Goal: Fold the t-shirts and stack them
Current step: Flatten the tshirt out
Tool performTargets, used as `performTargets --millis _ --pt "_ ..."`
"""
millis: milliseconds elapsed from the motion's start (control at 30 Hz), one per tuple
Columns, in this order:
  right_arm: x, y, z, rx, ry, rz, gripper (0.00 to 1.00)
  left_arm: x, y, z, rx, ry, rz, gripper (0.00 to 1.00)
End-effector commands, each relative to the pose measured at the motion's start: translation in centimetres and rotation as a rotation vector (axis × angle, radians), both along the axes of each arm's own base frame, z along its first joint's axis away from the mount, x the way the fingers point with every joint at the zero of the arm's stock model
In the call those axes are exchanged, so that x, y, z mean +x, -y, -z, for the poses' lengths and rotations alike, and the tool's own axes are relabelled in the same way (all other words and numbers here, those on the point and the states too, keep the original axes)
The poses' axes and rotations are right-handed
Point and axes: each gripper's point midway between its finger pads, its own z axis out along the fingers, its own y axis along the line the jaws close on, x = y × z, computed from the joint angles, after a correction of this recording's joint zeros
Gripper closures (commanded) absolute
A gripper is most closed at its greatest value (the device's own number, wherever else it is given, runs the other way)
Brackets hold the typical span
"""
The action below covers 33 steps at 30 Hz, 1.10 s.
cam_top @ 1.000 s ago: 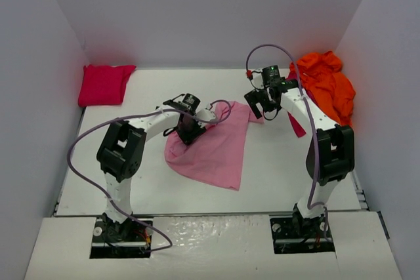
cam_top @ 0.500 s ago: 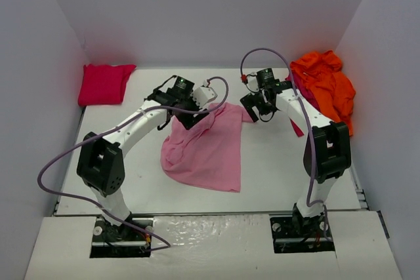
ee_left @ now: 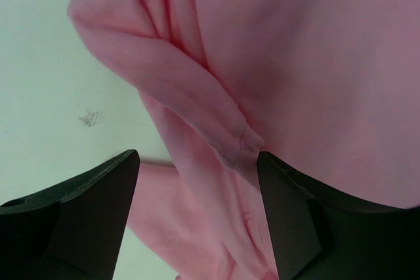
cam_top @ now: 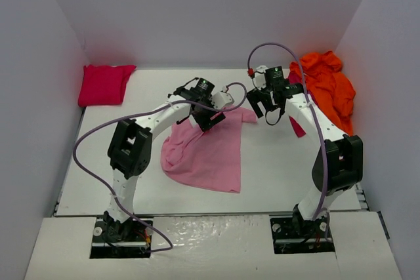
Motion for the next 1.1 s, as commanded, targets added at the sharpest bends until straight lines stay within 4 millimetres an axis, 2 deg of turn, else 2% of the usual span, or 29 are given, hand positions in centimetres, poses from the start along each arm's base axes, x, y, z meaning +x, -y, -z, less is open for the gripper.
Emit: performTargets --millis 0,167,367,833,933,1000,1067 --pt "0.4 0.8 -1.3 0.001 0.061 0.028 0.09 1.2 2.0 -4.3 -0.086 0.069 0.025 0.3" --pt "0.2 1.1 -1.1 -0.007 0.064 0.03 0.08 1.5 2.6 -3.7 -0.089 0.051 0.024 0.31" --pt "0.1 1.2 -0.4 -0.01 0.048 0.029 0.08 1.5 2.7 -4.0 -0.09 0.043 0.027 0.3" --pt "-0.3 1.0 0.7 -0.009 0.019 0.008 0.08 1.4 3.7 -0.9 -0.074 -0.044 0.056 0.34" --pt "-0.3 0.9 0.9 -0.011 0.015 0.006 0.08 1.5 3.6 -0.4 -0.068 -0.048 0.056 0.49" --pt "-0.3 1.0 1.0 -0.013 0.013 0.003 0.08 2.0 3.4 -0.5 -0.065 -0.034 0.041 0.67" --pt "-0.3 0.9 1.3 -0.012 0.007 0.002 0.08 2.4 3.1 -1.0 -0.063 -0.021 0.023 0.76"
